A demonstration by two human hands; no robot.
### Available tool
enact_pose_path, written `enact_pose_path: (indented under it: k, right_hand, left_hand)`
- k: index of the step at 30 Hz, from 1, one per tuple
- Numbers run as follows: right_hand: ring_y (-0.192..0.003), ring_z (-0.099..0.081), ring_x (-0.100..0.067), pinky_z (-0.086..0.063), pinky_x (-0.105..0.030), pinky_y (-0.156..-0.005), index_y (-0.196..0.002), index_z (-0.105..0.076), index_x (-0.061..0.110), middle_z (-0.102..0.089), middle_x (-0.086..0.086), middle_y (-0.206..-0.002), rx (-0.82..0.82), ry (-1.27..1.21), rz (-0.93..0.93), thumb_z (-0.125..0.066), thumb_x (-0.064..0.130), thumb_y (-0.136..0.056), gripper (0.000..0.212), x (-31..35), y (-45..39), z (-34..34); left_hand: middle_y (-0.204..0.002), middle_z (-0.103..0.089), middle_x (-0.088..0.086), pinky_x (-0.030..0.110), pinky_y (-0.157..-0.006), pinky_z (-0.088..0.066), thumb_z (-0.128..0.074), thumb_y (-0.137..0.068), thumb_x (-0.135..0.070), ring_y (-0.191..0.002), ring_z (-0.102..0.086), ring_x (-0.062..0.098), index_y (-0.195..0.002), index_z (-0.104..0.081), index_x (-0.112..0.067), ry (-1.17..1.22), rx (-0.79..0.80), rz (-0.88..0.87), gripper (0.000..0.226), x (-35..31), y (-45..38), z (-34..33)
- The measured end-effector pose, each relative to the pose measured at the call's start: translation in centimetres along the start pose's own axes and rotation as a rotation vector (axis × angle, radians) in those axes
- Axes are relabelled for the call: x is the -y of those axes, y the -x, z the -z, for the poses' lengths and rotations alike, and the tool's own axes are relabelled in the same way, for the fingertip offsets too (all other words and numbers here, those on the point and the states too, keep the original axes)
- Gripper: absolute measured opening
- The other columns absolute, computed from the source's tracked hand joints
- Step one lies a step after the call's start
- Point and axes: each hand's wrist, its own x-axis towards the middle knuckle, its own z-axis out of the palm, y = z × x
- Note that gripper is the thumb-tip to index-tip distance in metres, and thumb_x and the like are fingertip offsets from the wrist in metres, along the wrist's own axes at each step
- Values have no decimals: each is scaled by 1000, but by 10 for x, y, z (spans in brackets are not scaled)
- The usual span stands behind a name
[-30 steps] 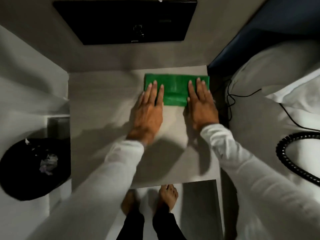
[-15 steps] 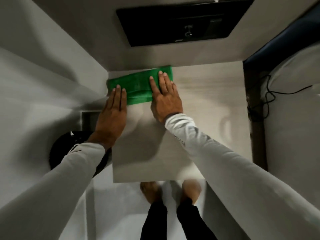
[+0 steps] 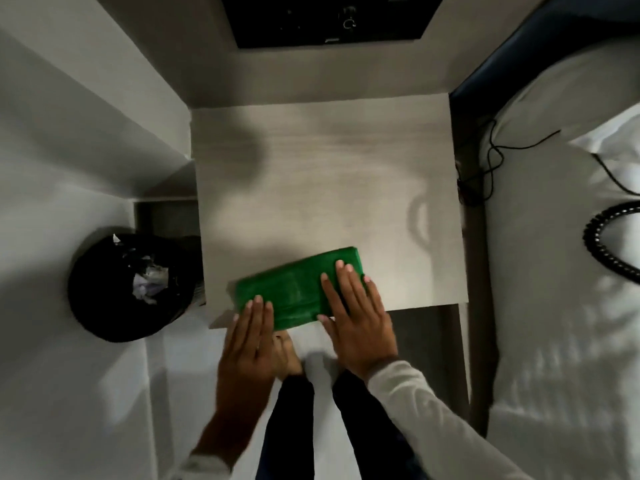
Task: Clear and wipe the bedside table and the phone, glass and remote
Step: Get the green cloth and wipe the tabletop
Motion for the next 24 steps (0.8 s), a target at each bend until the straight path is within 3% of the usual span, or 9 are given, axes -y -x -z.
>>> enact_pose_path:
  k: [3, 5, 7, 10, 13, 16, 20, 24]
  right_hand:
    - [-156, -19, -28, -18, -55, -125, -159, -27, 24, -19, -11, -168, 37, 142, -88, -27, 52, -104, 61, -46, -3, 16]
    - [-156, -17, -30, -15, -58, -124, -158, -25, 32, -18, -13, -168, 33, 211, -150, -25, 51, -104, 58, -85, -18, 34]
    - [-156, -17, -32, -16, -61, -123, -158, -24, 39, -18, -16, -168, 32, 246, -170, -24, 49, -104, 55, -116, -43, 55]
    - [-155, -18, -35, -16, -60, -123, -158, -23, 37, -19, -21, -167, 50, 271, -75, -25, 42, -105, 54, -126, -90, 74]
    - [-154, -20, -41, -20, -55, -123, -158, -28, 30, -21, -27, -164, 41, 229, 90, -34, 34, -106, 52, -96, -140, 78]
    - [-153, -19, -44, -20, -53, -124, -157, -31, 28, -19, -29, -163, 39, 174, 266, -41, 29, -104, 54, -40, -192, 74]
    - [-157, -4, -37, -9, -50, -127, -160, -15, 33, -5, -24, -168, 99, 217, 498, -43, 27, -102, 65, 45, -248, 61]
    - [-157, 1, -35, -6, -51, -127, -161, -8, 35, 2, -20, -169, 122, 295, 615, -45, 23, -101, 71, 72, -267, 59]
  left_hand:
    - [-147, -50, 21, 51, -105, -49, -41, -94, -4, -135, -50, 36, -137, -54, 2, 84, 15, -3, 46, -47, -28, -1]
    - [-142, -56, 19, 53, -103, -51, -33, -94, -8, -129, -57, 34, -133, -60, -1, 104, -1, -41, 48, -76, -57, -2]
    - [-141, -57, 20, 56, -105, -47, -37, -91, -9, -128, -58, 35, -136, -57, -2, 96, -21, -101, 50, -95, -81, -3]
    - [-136, -62, 15, 57, -110, -40, -41, -102, -6, -118, -63, 31, -142, -51, -4, 29, -128, -130, 41, -88, -102, -11]
    - [-132, -66, 9, 63, -107, -40, -43, -98, -7, -113, -66, 26, -140, -54, -8, -38, -143, -93, 44, -44, -111, -6]
    - [-123, -71, 13, 64, -107, -39, -45, -93, -6, -111, -60, 34, -133, -61, -4, -133, -199, -38, 44, 16, -102, 1]
    - [-122, -68, 20, 61, -107, -40, -56, -80, 2, -97, -64, 37, -136, -56, 1, -228, -202, 42, 56, 74, -78, 15]
    - [-117, -69, 18, 57, -107, -43, -69, -67, 2, -89, -62, 35, -133, -58, 1, -238, -124, 90, 67, 81, -72, 21]
